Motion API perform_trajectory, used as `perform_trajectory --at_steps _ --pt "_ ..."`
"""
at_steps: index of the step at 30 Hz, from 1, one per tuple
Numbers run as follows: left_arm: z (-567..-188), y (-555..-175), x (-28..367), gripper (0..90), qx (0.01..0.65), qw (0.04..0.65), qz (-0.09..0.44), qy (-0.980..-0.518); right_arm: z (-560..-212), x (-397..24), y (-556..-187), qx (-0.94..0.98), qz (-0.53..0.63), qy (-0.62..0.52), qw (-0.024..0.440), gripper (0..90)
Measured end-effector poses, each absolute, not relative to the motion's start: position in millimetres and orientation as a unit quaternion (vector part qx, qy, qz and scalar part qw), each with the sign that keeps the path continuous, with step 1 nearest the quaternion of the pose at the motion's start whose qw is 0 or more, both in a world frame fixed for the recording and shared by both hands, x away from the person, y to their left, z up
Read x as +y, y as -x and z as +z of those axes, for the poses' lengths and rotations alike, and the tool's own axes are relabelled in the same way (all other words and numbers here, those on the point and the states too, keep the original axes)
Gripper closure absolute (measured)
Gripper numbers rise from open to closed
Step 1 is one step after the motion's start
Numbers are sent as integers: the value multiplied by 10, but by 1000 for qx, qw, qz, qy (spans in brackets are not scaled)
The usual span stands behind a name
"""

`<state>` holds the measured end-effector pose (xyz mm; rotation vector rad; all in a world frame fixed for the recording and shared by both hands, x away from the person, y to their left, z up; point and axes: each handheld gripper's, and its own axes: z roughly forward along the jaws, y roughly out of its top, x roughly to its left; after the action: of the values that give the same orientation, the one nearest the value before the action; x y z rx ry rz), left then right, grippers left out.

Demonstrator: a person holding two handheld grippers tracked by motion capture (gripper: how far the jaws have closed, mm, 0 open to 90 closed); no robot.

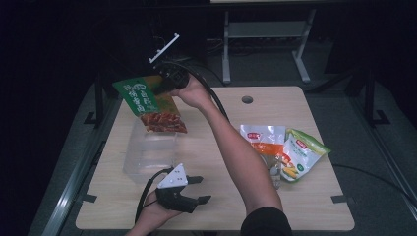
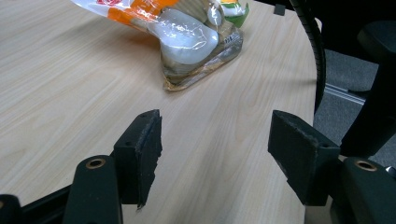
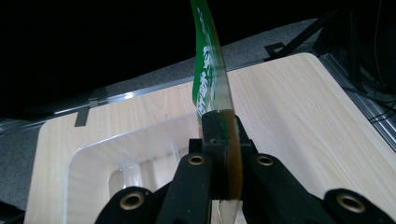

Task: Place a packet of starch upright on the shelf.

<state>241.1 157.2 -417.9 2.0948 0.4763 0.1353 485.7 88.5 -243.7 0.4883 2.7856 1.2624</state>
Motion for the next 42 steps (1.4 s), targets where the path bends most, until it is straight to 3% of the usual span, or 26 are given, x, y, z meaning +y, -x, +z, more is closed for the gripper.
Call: perform_trajectory --at_steps 24,38,41,42 --pt "-4184 -2400 1579 345 198 476 58 -855 -2846 1032 -4947 876 433 -210 -5 900" --pt "-4191 -2406 1580 343 202 476 58 -854 -3091 906 -4980 883 429 -189 15 898" --pt "-4192 -2405 1575 343 199 474 59 -856 -3074 905 -4967 887 420 -194 19 859" --pt "-4192 -2403 1574 342 200 474 59 -856 -3073 901 -4970 888 417 -195 21 789"
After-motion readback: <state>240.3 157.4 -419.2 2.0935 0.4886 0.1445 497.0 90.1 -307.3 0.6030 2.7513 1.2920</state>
